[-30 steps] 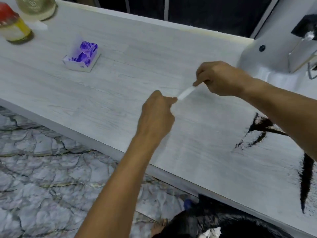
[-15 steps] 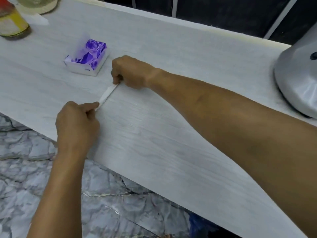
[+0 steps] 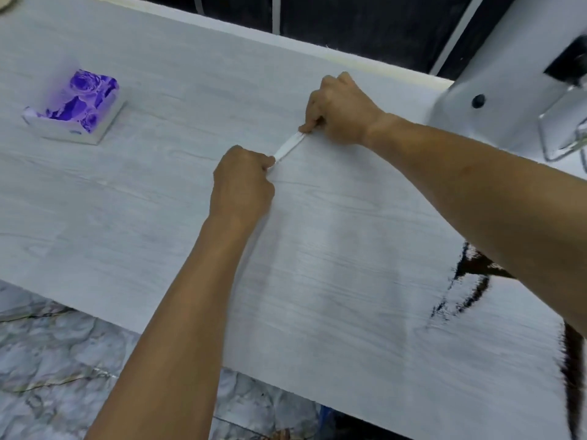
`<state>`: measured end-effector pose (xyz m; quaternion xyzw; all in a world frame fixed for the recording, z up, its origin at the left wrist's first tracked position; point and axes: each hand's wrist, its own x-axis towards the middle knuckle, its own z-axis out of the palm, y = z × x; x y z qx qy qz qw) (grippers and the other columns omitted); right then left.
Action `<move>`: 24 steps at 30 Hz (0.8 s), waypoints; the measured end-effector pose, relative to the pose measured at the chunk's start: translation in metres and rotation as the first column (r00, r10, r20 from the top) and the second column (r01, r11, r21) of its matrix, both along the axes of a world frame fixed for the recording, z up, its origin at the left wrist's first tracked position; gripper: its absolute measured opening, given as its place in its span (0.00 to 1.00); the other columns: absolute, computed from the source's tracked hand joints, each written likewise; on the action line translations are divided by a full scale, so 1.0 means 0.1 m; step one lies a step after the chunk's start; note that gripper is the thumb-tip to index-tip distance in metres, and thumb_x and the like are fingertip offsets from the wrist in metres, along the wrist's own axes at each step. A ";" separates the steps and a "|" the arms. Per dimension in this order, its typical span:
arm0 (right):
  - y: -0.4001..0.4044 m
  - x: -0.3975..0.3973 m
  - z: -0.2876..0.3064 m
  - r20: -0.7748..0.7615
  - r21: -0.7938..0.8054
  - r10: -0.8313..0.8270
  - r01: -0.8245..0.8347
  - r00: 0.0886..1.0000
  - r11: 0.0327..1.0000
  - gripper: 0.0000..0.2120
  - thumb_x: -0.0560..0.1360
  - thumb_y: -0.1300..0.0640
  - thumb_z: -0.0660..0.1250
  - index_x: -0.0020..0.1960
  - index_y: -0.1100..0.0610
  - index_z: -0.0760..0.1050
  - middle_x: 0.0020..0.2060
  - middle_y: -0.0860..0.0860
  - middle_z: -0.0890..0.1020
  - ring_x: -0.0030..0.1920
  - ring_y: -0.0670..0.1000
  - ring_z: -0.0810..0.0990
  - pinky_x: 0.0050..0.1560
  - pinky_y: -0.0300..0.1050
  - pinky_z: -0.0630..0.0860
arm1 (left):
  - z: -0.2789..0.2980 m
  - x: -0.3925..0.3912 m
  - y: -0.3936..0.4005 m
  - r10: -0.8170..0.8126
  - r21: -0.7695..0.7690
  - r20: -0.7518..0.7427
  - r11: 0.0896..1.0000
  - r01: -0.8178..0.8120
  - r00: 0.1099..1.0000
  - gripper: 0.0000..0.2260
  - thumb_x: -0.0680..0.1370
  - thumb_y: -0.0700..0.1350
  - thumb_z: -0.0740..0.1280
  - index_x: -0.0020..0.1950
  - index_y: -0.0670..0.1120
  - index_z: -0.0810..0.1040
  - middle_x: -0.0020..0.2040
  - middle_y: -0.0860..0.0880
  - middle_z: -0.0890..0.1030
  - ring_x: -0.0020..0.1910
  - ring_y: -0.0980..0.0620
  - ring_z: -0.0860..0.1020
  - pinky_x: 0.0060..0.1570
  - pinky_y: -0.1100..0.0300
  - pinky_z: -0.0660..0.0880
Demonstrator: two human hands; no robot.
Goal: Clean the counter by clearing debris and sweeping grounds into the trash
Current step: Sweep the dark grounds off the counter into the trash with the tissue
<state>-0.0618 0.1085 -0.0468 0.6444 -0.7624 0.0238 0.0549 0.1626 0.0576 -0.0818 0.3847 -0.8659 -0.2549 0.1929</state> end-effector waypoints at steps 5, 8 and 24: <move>0.50 -0.34 0.00 -0.045 0.023 -0.179 0.180 0.983 0.983 0.04 0.76 0.50 0.71 0.49 0.45 0.85 0.47 0.46 0.83 0.53 0.57 0.70 0.51 0.44 0.57 | -0.02 -0.47 0.37 -0.106 -0.012 0.022 0.994 0.107 0.994 0.16 0.79 0.37 0.64 0.64 0.48 0.80 0.58 0.46 0.78 0.52 0.46 0.78 0.44 0.62 0.68; 0.81 -0.43 -0.03 -0.114 0.016 -0.258 0.261 0.959 0.965 0.07 0.76 0.53 0.69 0.49 0.45 0.85 0.44 0.47 0.83 0.54 0.58 0.69 0.52 0.46 0.54 | -0.03 -0.62 0.58 -0.150 -0.005 0.019 0.989 0.150 0.989 0.16 0.78 0.36 0.65 0.65 0.48 0.80 0.57 0.46 0.79 0.53 0.47 0.78 0.45 0.61 0.70; 1.89 0.10 0.05 -0.566 0.215 -0.111 0.276 0.817 0.937 0.12 0.71 0.71 0.65 0.32 0.61 0.72 0.26 0.55 0.74 0.51 0.60 0.75 0.75 0.62 0.53 | 0.02 -0.57 1.37 -0.399 -0.025 0.063 0.916 0.401 0.915 0.15 0.81 0.38 0.64 0.65 0.49 0.79 0.48 0.51 0.70 0.51 0.48 0.74 0.46 0.62 0.66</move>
